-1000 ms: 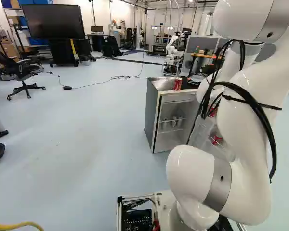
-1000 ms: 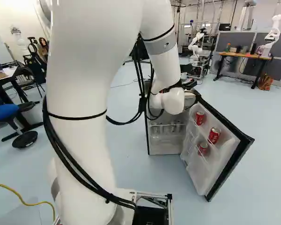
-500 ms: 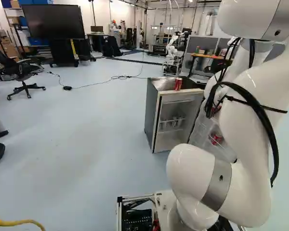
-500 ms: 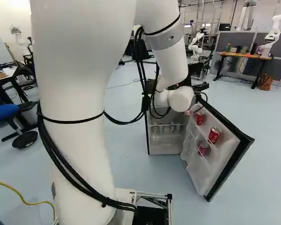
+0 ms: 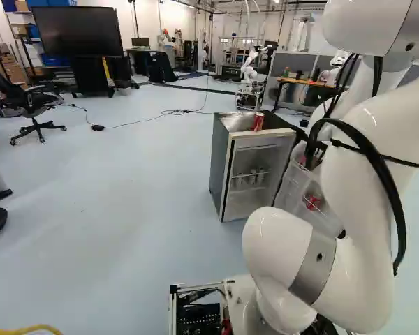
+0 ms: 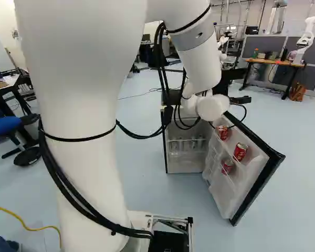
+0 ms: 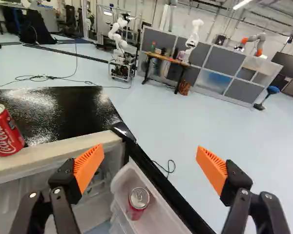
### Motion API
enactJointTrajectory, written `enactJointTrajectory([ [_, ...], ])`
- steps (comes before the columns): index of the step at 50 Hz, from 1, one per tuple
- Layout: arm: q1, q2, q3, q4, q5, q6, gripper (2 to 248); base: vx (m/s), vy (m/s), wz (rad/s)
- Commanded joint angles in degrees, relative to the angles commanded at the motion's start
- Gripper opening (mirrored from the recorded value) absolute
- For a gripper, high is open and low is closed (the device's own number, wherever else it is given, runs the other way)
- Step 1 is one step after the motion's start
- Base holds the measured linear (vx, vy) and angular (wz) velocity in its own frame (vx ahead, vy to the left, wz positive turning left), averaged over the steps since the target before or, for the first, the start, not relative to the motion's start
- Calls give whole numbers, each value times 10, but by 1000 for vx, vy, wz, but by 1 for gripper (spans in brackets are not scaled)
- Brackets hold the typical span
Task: Grab a drink from the fridge
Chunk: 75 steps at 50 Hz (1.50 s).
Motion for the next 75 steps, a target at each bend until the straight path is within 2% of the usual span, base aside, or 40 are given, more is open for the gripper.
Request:
enactJointTrajectory([
  [20,-29,-2,-30,42,-102,0,247,0,0,0],
  [34,-39,-19,-69,73,-185,0,247,0,0,0],
  [51,-45,-47,-126,110,-287,0,247,0,0,0],
  [75,-41,-86,-209,163,-426,0,247,0,0,0],
])
